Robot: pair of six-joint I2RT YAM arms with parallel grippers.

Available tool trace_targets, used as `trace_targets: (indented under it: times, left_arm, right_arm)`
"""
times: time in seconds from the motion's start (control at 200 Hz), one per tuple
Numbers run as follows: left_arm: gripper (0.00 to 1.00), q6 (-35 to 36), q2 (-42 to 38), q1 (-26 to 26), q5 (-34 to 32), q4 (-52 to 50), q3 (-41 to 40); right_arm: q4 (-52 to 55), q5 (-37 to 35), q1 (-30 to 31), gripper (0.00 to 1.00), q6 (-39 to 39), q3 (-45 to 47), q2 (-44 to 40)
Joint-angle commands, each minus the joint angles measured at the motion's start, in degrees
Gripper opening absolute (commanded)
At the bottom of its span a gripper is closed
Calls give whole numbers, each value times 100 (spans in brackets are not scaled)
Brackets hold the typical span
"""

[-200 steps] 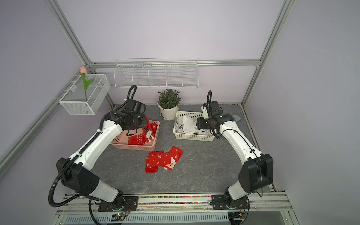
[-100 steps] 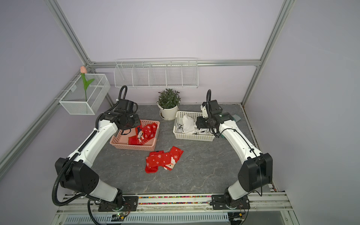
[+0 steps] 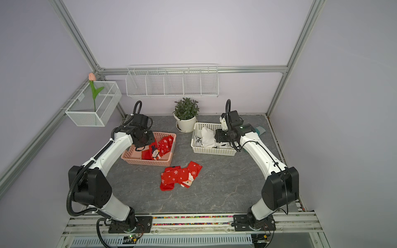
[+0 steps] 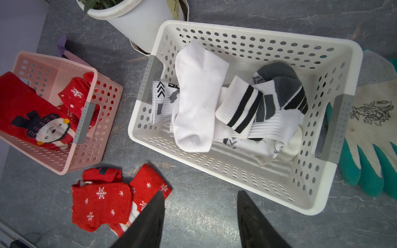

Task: Sort the socks into the basket by color
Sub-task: Place the sock in the bin.

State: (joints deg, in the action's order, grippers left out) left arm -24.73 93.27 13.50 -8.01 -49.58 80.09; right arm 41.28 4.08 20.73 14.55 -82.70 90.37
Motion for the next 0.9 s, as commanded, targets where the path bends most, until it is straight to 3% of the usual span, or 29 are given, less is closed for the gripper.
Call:
trace_targets:
  times: [0.0,0.8,0.895]
  left_arm:
    - [0,91,162,-116,-60,-17,109]
    - [0,100,608,-444,-424,21,235]
    - [8,91,614,-452,-464,-16,266]
  right_arm:
    - [39,-8,44,56,4,-145,100]
    - [95,9,65,56,-26,-273,213]
    - [91,9,61,56,-22,-270,215]
